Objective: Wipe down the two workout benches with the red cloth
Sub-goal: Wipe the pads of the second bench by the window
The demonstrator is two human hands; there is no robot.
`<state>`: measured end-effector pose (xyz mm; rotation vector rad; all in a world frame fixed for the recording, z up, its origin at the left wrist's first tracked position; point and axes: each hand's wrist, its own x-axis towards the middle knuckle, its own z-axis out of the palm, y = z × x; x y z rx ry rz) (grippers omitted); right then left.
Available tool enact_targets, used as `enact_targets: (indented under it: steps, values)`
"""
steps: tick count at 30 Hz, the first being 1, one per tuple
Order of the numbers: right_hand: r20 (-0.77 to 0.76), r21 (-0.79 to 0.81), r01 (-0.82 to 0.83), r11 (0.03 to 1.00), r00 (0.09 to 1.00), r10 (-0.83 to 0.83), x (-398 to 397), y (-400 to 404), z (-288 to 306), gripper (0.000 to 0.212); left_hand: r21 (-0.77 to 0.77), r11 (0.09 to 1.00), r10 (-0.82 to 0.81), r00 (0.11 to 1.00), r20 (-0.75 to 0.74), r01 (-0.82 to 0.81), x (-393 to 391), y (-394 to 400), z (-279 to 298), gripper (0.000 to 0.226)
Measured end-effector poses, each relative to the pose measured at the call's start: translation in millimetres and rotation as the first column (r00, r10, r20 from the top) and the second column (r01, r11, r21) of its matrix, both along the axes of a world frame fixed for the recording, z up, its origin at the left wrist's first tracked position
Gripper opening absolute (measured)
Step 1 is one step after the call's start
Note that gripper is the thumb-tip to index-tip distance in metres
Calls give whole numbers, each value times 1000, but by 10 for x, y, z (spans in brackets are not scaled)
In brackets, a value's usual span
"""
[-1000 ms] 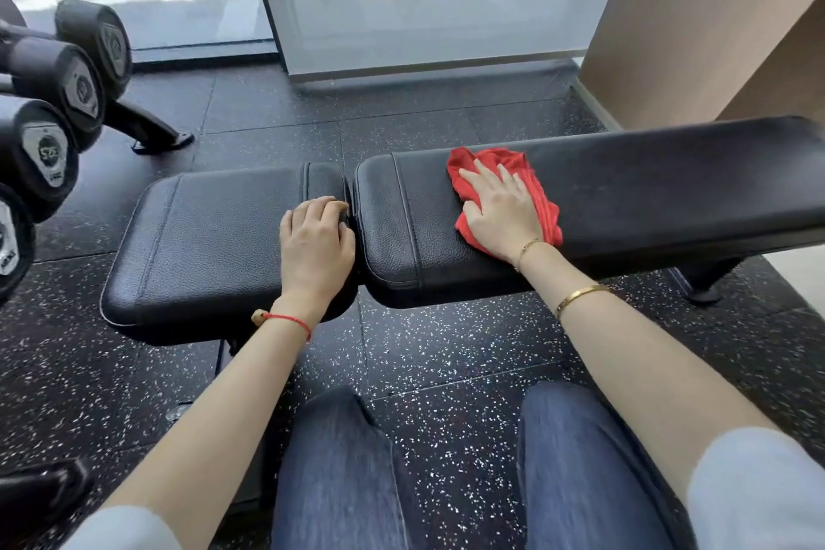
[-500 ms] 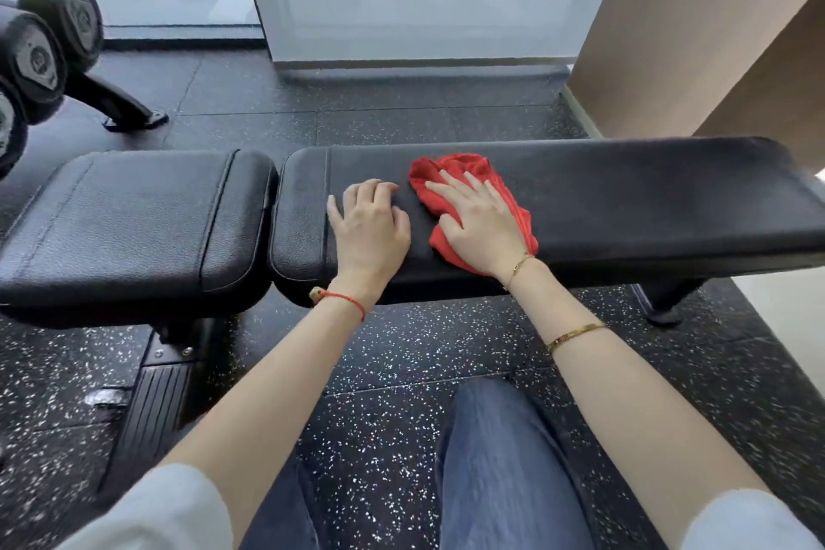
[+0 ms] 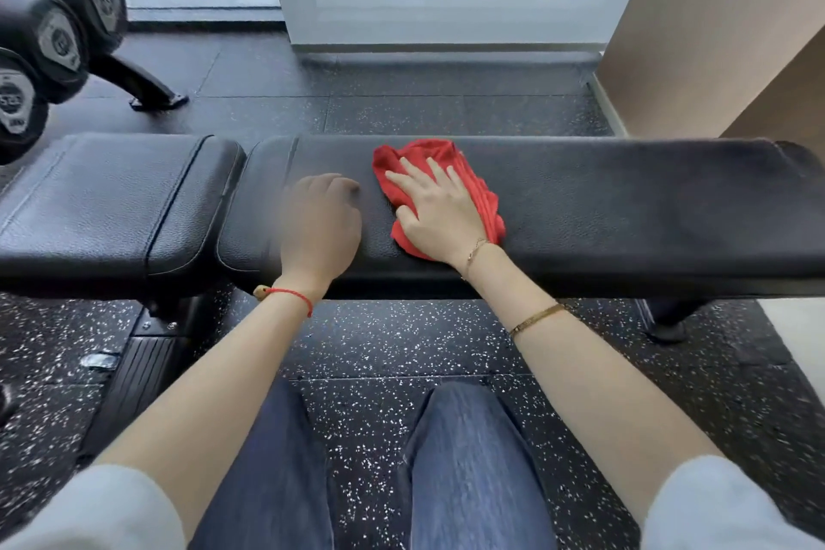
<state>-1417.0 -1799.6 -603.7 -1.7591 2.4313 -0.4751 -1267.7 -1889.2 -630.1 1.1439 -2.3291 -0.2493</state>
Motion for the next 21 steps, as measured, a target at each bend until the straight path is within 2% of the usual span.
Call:
enact_targets:
  steps: [7, 14, 21]
  values:
    - [-7, -49, 39, 998, 999, -39, -366, 611, -36, 54, -8, 1000, -28, 999, -30, 27, 27, -23, -40, 30]
    - [-11, -65, 301, 951, 953, -302, -1134, 1105, -42, 54, -20, 1000, -19, 999, -35, 18, 18, -6, -21, 33]
    - [3, 27, 451, 892, 893, -451, -1560, 810, 5, 52, -7, 1000, -5, 1000, -6, 4, 6, 4, 17, 35]
